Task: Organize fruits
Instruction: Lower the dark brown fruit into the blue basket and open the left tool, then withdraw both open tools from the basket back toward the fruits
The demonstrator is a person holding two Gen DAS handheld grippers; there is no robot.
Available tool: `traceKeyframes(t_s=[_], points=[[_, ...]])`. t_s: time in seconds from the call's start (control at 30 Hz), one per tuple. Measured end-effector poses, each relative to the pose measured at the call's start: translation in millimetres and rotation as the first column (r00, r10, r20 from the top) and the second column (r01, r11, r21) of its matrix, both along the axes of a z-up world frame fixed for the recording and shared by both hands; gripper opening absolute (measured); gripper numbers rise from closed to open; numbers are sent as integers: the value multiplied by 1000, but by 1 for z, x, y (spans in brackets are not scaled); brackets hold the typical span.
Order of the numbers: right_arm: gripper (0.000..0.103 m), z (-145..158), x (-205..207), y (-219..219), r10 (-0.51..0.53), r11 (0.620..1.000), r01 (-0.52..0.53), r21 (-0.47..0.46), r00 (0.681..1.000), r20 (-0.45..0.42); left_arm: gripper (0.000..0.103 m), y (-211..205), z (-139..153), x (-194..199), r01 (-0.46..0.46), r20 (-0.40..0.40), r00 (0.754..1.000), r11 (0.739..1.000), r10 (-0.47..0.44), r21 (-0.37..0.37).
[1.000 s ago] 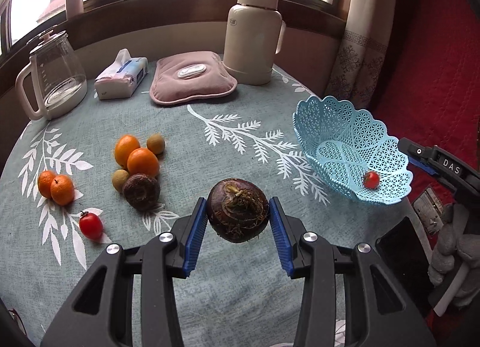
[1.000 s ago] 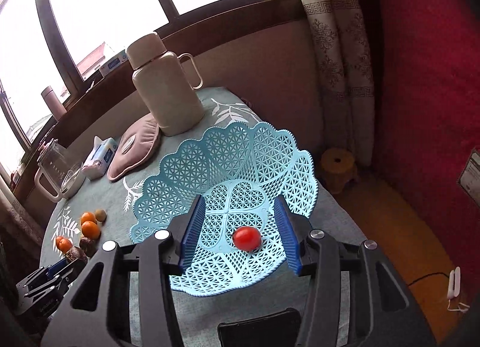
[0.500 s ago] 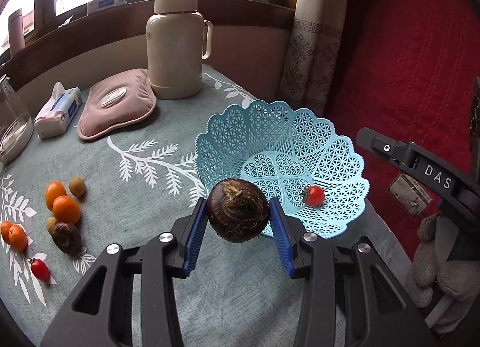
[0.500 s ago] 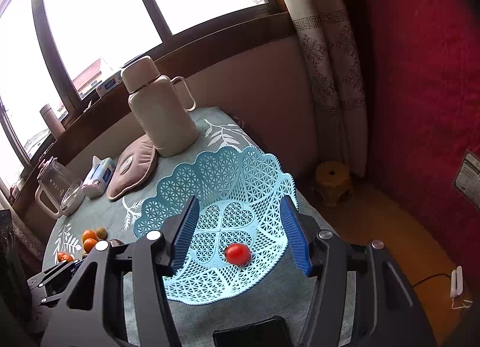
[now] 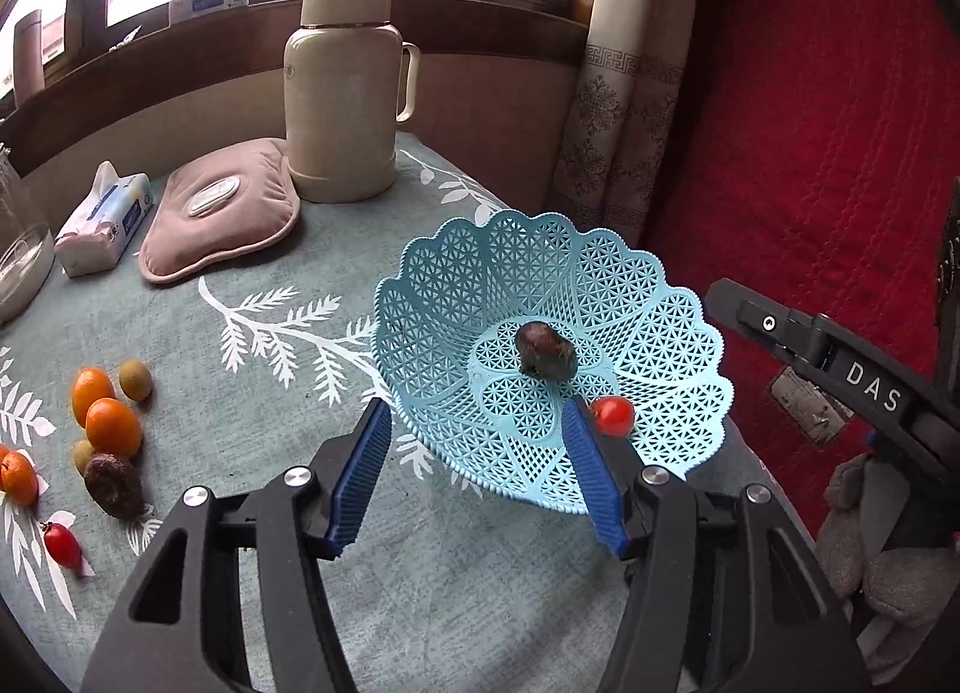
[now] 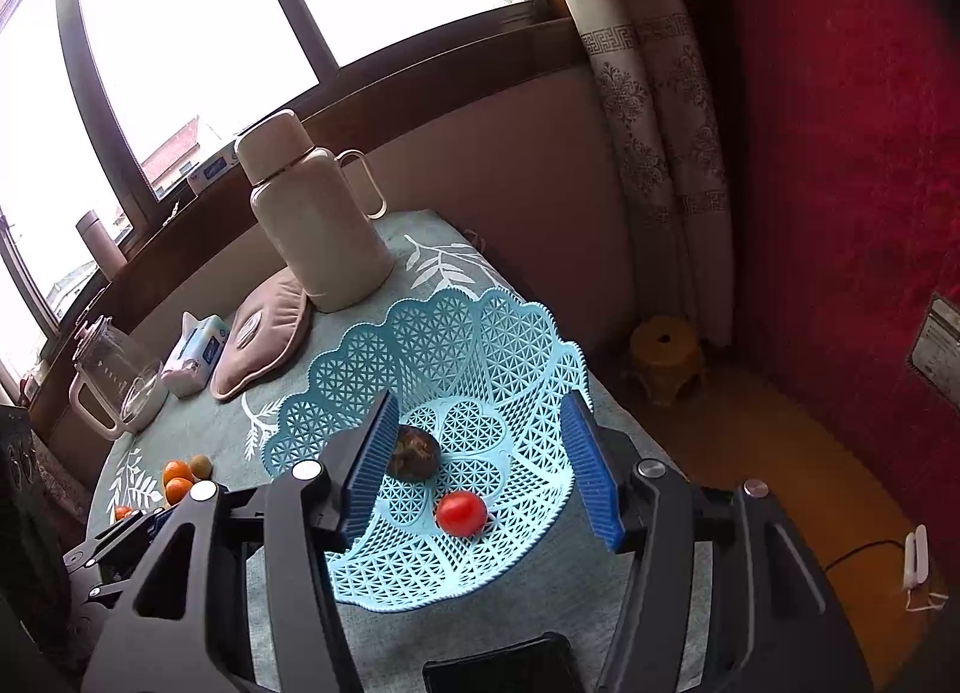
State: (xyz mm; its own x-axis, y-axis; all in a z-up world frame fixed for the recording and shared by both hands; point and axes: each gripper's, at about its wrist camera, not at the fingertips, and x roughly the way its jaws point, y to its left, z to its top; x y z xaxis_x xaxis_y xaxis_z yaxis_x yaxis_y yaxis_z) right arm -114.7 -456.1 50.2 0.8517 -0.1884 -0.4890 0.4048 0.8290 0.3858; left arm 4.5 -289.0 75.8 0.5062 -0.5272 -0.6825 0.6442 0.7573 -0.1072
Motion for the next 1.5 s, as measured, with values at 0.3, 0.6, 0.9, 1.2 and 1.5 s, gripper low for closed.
traceKeyframes(t_s=[0.3,0.6,0.9,1.2,1.5], points=[[74,5,-3,3,1,1000,-1,2,1000,28,80,20,0,1,-74,-4,997,997,74,16],[85,11,-12,4,3,1000,-4,18,996,87,82,44,0,4,-149,-6,989,989,150,17],[89,15,-16,15,35,999,-37,12,991,130,82,70,4,5,-206,-1,978,978,206,7],[94,21,-22,24,42,999,-44,7,984,170,82,95,12,3,-291,65,955,957,290,4],[97,30,-25,43,84,996,-75,-50,974,209,82,126,13,1,-351,86,933,936,351,-8]])
